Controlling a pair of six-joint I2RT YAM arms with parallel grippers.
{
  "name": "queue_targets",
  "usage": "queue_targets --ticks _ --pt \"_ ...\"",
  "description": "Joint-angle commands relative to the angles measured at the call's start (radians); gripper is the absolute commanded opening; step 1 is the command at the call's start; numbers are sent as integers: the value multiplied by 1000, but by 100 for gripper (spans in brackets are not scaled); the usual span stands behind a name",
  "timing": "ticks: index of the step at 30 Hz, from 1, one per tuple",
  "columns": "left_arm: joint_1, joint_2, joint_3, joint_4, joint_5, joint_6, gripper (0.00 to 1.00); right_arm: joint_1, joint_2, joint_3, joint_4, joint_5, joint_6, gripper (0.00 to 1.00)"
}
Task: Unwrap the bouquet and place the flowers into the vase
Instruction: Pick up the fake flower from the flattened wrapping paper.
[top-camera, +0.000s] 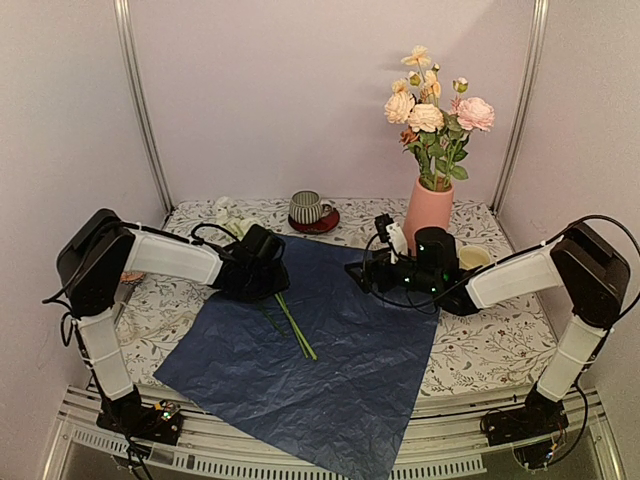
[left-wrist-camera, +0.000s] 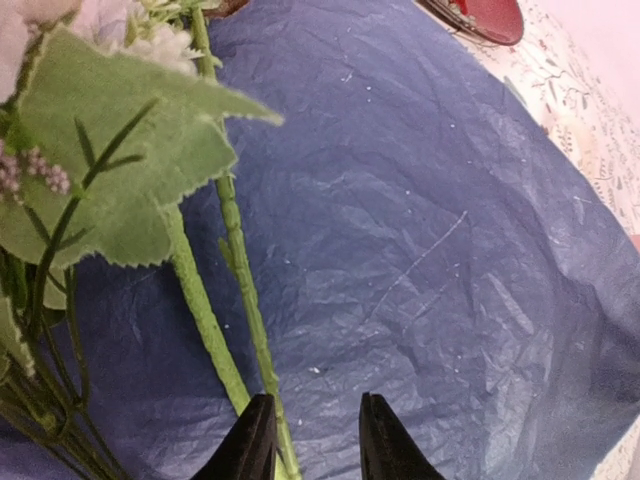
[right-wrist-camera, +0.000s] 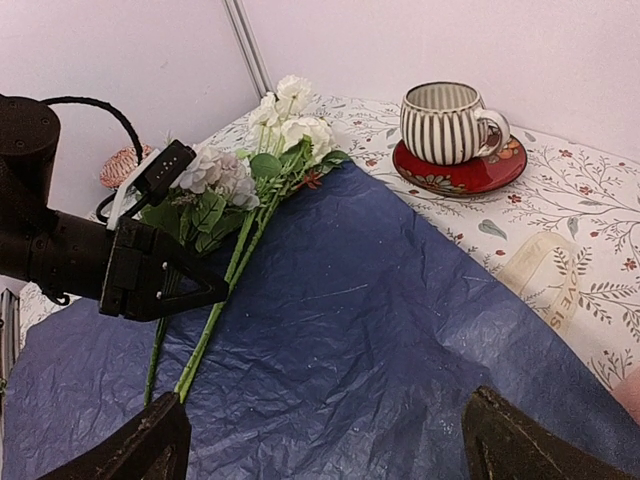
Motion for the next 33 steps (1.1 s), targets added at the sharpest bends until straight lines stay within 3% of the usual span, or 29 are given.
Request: queue_targets --ticks 1,13,17,33 --pt "21 32 27 -26 -23 25 31 -2 23 15 5 -8 2 96" --pt "43 64 53 -17 -2 49 29 0 27 18 1 -6 0 96" --pt "44 68 57 -9 2 53 24 0 27 19 1 -9 0 96" --pt "46 141 66 13 67 12 24 -1 29 21 -3 -6 -4 96"
